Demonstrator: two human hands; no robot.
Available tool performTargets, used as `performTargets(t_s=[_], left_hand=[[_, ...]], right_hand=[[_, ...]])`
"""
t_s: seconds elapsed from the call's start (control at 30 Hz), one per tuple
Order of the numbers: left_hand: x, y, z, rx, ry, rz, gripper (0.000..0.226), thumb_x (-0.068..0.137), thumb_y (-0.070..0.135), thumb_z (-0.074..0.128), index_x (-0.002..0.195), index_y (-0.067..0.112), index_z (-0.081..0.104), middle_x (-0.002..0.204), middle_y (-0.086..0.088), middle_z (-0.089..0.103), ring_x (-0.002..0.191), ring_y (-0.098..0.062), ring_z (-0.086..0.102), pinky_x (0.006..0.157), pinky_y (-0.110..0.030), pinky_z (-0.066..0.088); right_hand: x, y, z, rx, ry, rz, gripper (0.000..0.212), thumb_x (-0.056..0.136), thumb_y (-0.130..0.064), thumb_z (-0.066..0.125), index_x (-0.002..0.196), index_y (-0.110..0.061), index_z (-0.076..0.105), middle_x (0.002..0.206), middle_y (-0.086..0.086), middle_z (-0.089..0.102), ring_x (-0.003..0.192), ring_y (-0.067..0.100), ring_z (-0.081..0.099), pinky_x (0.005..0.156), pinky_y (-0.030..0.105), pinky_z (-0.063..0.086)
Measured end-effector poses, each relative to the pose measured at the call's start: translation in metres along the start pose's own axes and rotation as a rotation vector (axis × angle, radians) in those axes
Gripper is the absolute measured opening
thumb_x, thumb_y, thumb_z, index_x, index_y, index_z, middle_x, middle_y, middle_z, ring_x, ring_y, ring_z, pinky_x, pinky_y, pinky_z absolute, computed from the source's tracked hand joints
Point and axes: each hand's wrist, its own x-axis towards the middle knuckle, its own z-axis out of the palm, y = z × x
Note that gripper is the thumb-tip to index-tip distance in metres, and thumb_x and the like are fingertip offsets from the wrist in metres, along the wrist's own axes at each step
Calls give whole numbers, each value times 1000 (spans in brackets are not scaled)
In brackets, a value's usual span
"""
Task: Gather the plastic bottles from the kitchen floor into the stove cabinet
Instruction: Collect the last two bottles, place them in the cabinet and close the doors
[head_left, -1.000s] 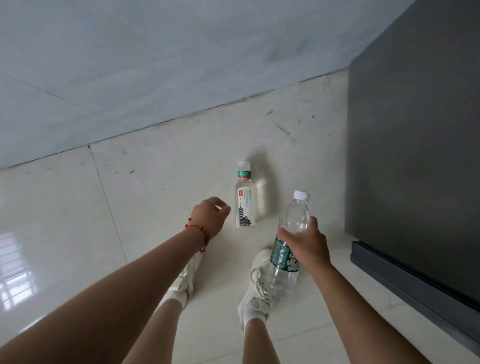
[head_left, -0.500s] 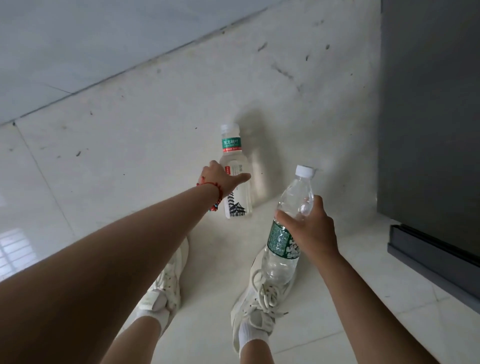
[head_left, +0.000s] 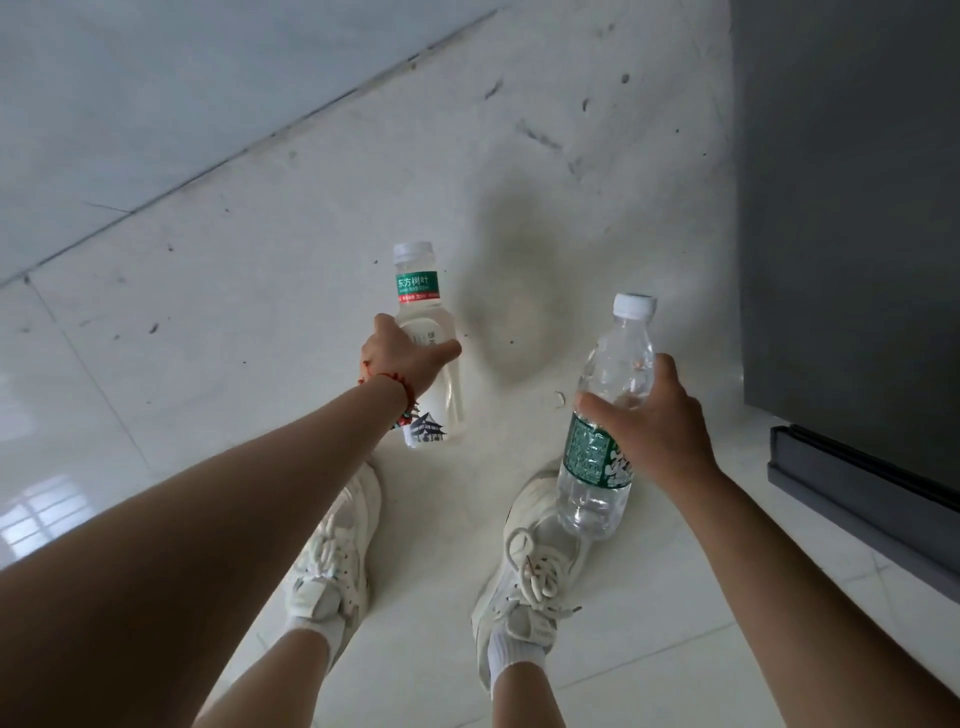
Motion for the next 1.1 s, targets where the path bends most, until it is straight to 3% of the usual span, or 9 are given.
performTargets(t_s=[0.17, 0.27, 0.43, 0.57, 0.7, 0.83, 1.1], left_hand=[[-35, 5, -52, 5, -35, 54, 63, 65, 37, 73, 116, 13, 44, 94, -3, 53, 76, -18, 49, 51, -22, 33], [-62, 15, -87, -7, -55, 103, 62, 65, 37, 73, 115, 14, 46, 96, -5, 58, 83, -23, 55, 62, -27, 41], [-114, 42, -150, 9, -82, 248, 58, 61, 39, 74, 110, 20, 48, 84, 7, 57, 81, -18, 57, 55, -22, 40], [-163, 71, -198, 34, -88, 389, 58, 62, 36, 75, 111, 20, 49, 90, 4, 60, 83, -18, 58, 55, -20, 39], [-228, 94, -243, 46, -82, 509, 60, 64, 31, 76, 116, 17, 48, 95, 2, 59, 85, -20, 54, 70, -25, 42], [-299, 106, -288, 78, -107, 672, 59, 65, 28, 77, 116, 18, 48, 88, 8, 58, 79, -15, 54, 56, -17, 37], [-443, 100, -338, 283, -245, 887, 62, 65, 27, 77, 118, 18, 47, 89, 4, 60, 76, -14, 55, 57, -15, 38]], right_hand=[[-28, -29, -34, 38, 26, 10, 58, 63, -51, 69, 106, -24, 41, 72, -18, 48, 65, -2, 46, 49, 17, 31], [-54, -50, -56, 44, 31, 5, 60, 63, -53, 69, 107, -24, 40, 73, -16, 52, 65, -1, 49, 47, 17, 31], [-110, -85, -93, 90, 62, 5, 63, 62, -53, 69, 110, -22, 40, 74, -12, 54, 66, 5, 53, 48, 18, 33], [-169, -114, -119, 164, 118, 29, 63, 63, -52, 69, 111, -23, 40, 76, -9, 57, 66, 8, 54, 48, 16, 33], [-241, -135, -146, 307, 158, 72, 64, 59, -55, 67, 111, -28, 41, 75, -17, 53, 71, 11, 55, 51, 16, 35], [-320, -145, -172, 455, 256, 102, 67, 55, -59, 63, 111, -30, 41, 79, -13, 54, 77, 13, 55, 57, 21, 39], [-488, -126, -204, 718, 483, 240, 58, 65, -44, 73, 111, -28, 41, 83, -8, 61, 74, 11, 56, 54, 16, 35]])
